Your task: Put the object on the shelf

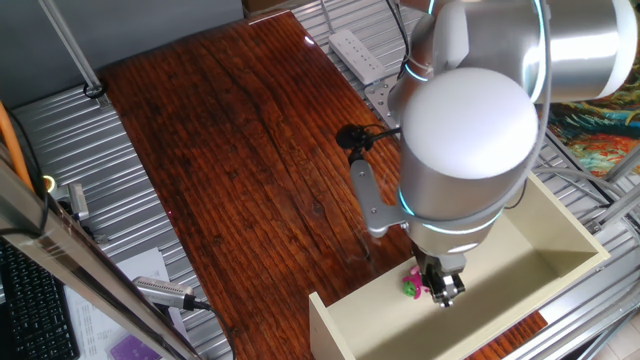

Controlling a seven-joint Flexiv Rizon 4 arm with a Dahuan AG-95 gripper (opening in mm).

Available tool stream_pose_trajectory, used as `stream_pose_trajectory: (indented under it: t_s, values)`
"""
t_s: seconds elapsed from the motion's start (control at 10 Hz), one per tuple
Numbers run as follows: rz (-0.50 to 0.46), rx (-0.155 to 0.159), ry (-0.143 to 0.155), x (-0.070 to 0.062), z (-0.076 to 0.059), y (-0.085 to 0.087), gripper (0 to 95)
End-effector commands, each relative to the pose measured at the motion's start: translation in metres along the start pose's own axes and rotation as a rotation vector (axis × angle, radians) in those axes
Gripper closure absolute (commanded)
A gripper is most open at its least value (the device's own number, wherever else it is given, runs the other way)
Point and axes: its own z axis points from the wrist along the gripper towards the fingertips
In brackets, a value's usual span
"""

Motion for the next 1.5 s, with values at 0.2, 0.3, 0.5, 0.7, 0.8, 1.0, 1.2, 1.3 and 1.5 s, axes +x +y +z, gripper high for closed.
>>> stream_pose_trajectory:
  t_s: [0.2, 0.3, 0.5, 0.7, 0.8, 1.0, 1.2, 1.3, 1.5]
  values:
    - [-0.005, -0.002, -0.005, 0.0003, 0.0014, -0.0019, 95.0]
    - [-0.007, -0.002, -0.005, 0.0002, 0.0015, -0.0020, 95.0]
    - [-0.016, -0.002, -0.010, -0.0002, 0.0021, -0.0022, 76.0]
    - [-0.023, -0.004, -0.016, -0.0007, 0.0027, -0.0023, 76.0]
    - [-0.029, -0.005, -0.017, -0.0009, 0.0031, -0.0024, 76.0]
    - [-0.037, -0.006, -0.021, -0.0013, 0.0037, -0.0024, 57.0]
    - [-0.038, -0.008, -0.019, -0.0013, 0.0038, -0.0025, 57.0]
    - [-0.038, -0.010, -0.018, -0.0013, 0.0038, -0.0025, 38.0]
    - [-0.040, -0.010, -0.018, -0.0013, 0.0037, -0.0025, 38.0]
